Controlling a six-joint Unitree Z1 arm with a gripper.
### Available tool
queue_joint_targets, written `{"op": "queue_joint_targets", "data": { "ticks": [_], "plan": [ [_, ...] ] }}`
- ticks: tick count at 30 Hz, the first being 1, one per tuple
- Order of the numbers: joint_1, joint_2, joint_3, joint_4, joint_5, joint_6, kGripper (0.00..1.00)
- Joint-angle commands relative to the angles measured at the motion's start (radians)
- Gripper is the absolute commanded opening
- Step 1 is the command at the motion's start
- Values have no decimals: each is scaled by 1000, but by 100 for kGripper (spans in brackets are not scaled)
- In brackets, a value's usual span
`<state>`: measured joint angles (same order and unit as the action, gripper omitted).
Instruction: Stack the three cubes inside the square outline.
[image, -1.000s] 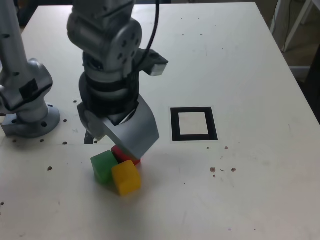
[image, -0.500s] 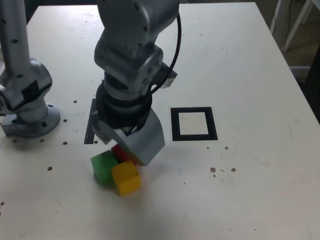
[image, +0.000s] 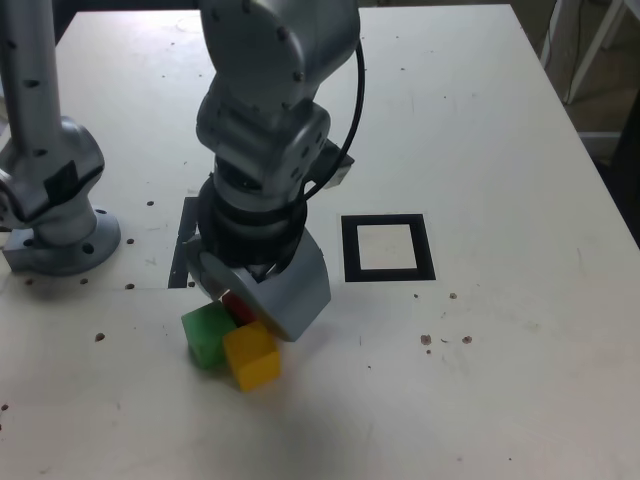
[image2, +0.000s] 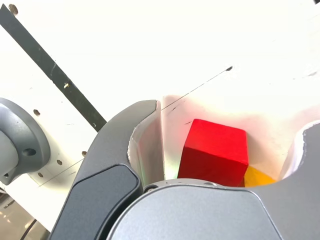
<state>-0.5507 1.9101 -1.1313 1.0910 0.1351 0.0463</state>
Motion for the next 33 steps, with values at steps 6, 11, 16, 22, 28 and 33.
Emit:
{"op": "queue_joint_targets", "data": {
  "ticks": [6, 11, 16, 22, 28, 33],
  "plan": [
    [5, -6, -2, 18, -8, 5, 85],
    [5, -4, -7, 21, -6, 9, 74],
    [5, 7, -15, 24, -2, 10, 66],
    [12, 26, -45, 59, -3, 31, 57],
    [27, 30, -54, 67, -20, 34, 45],
    [32, 27, -53, 69, -28, 35, 38]
  ]
}}
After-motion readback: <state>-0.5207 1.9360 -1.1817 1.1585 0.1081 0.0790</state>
